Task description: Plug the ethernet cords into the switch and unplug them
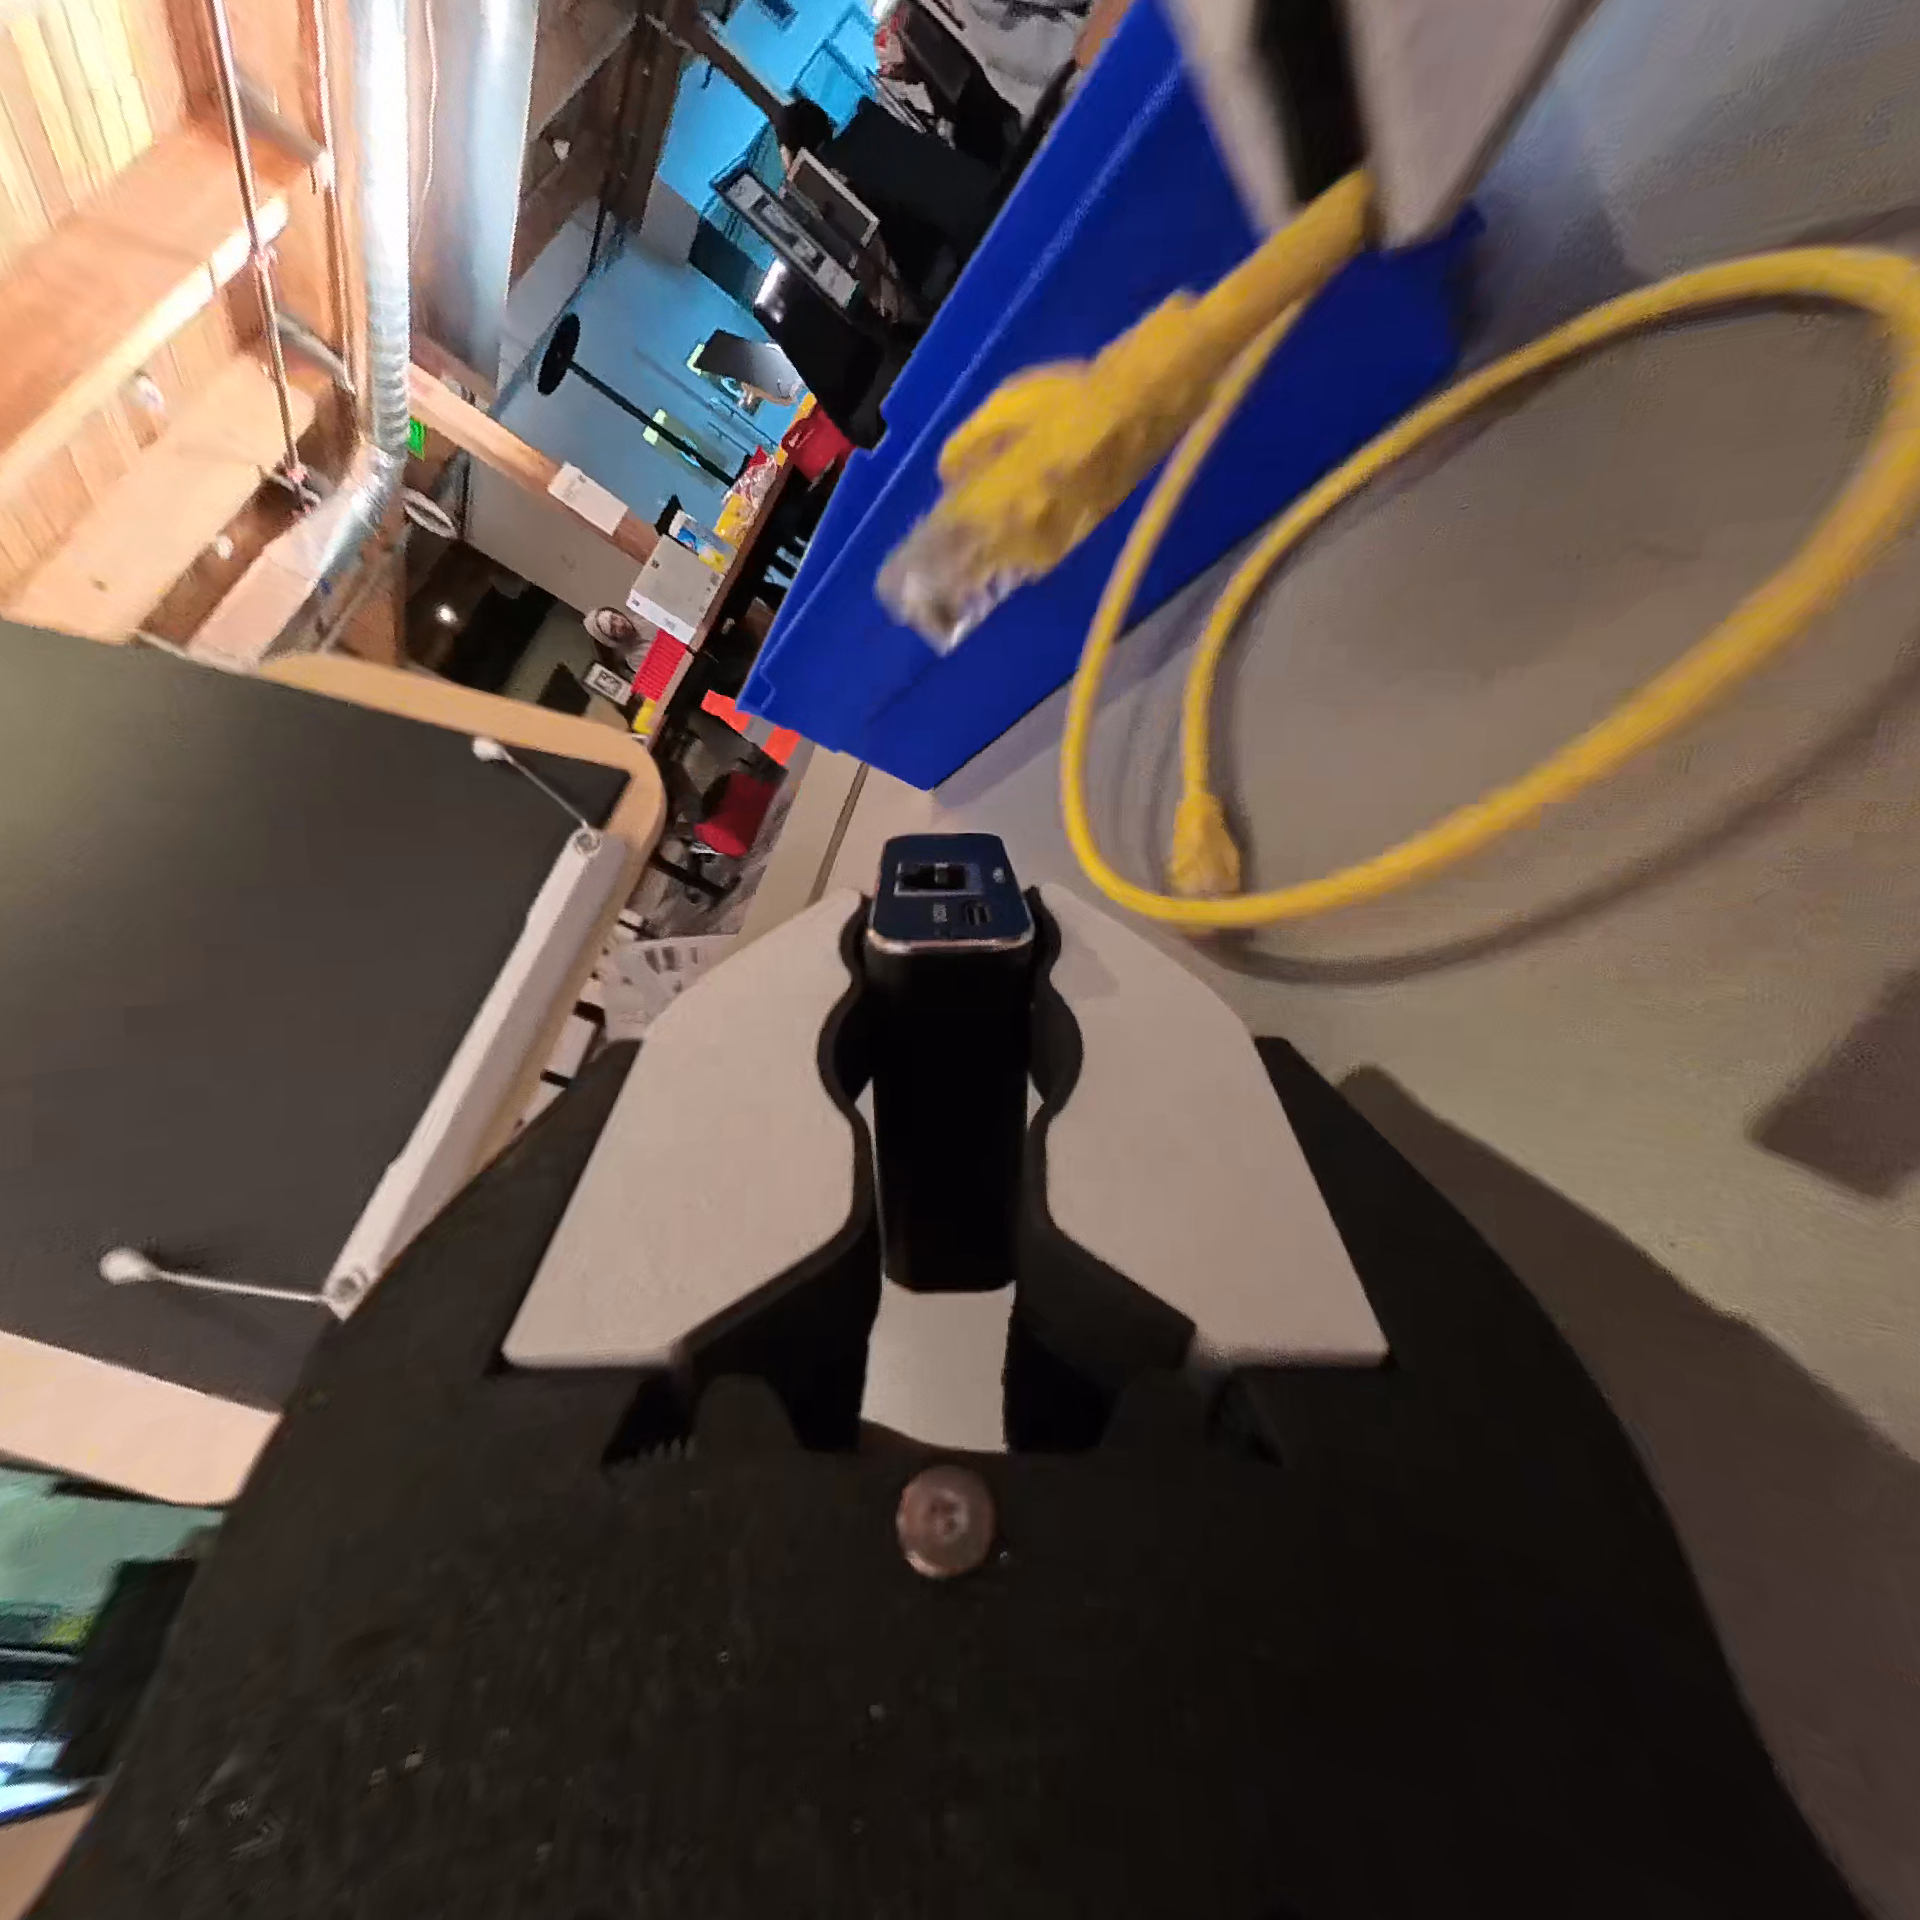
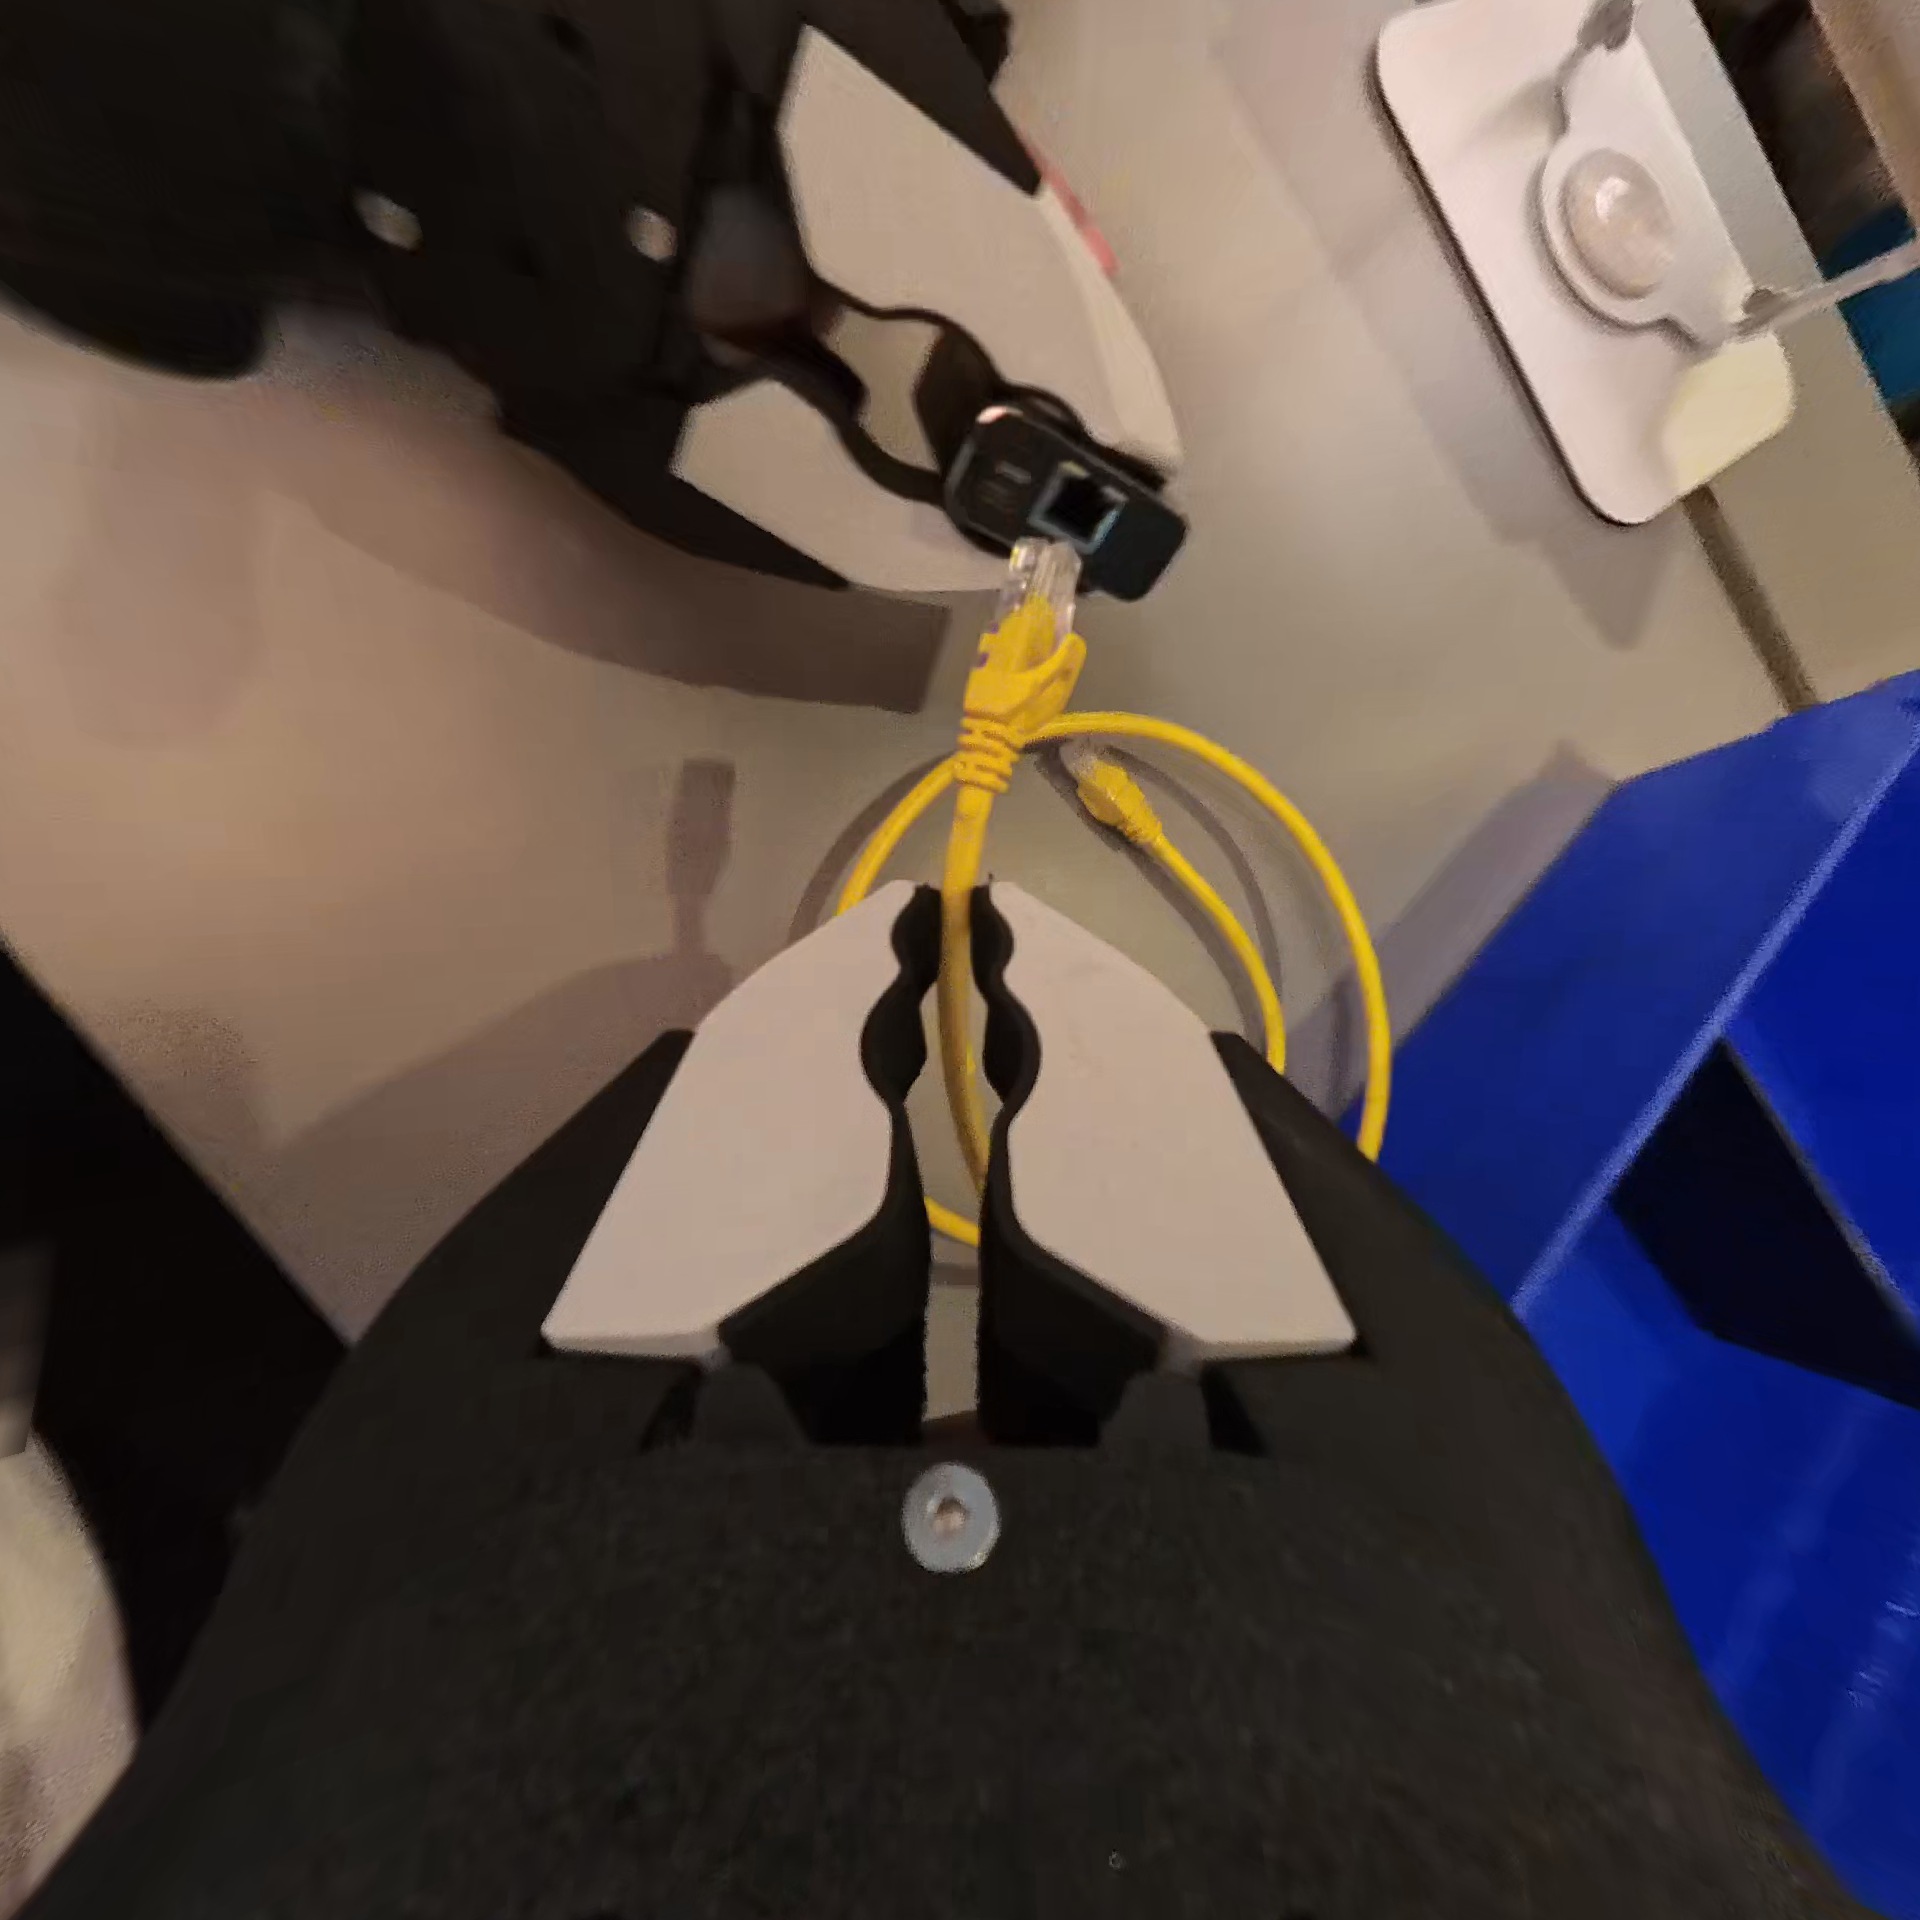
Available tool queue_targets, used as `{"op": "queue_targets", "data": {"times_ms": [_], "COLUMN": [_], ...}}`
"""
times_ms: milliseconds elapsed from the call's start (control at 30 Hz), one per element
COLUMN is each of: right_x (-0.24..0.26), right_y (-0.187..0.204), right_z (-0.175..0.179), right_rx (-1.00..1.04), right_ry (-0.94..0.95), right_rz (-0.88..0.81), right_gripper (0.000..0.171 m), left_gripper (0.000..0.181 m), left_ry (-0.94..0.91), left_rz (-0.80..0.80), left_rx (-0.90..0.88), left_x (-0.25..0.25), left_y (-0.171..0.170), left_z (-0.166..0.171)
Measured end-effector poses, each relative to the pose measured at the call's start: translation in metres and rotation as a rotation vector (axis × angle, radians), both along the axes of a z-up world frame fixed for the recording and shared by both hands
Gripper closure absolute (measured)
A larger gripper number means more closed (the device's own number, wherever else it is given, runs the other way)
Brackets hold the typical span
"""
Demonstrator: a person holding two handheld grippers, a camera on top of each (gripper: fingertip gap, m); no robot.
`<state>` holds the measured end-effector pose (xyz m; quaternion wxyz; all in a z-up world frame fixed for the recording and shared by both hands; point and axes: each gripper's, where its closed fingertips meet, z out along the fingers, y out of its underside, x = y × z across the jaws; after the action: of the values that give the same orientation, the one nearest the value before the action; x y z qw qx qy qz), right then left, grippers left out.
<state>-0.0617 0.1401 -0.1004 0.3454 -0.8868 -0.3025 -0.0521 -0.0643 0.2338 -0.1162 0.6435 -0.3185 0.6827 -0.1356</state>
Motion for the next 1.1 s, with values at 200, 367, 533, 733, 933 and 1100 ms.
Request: {"op": "queue_targets", "data": {"times_ms": [200,367,533,733,933,1100], "right_x": [0.018,0.015,0.014,0.016,0.016,0.003], "right_y": [0.017,0.023,0.028,0.027,0.033,0.039], "right_z": [-0.028,-0.036,-0.044,-0.054,-0.057,-0.054], "right_rx": [-0.083,-0.089,-0.112,-0.132,-0.078,-0.054], "right_ry": [-0.280,-0.296,-0.249,-0.336,-0.290,0.136], "right_rz": [0.030,0.026,0.020,0.034,0.000,-0.064], "right_gripper": [0.165,0.165,0.165,0.165,0.164,0.139], "left_gripper": [0.155,0.156,0.156,0.156,0.155,0.155], "left_ry": [0.075,0.103,0.146,0.205,0.226,0.239], "left_rz": [0.012,0.038,0.046,0.037,0.058,0.045], "left_rx": [0.210,0.284,0.332,0.346,0.366,0.369], "left_x": [0.000,-0.002,-0.001,0.000,0.000,0.001], "left_y": [-0.010,-0.007,-0.005,-0.006,-0.005,-0.009], "left_z": [-0.008,-0.009,-0.016,-0.028,-0.030,-0.034]}}
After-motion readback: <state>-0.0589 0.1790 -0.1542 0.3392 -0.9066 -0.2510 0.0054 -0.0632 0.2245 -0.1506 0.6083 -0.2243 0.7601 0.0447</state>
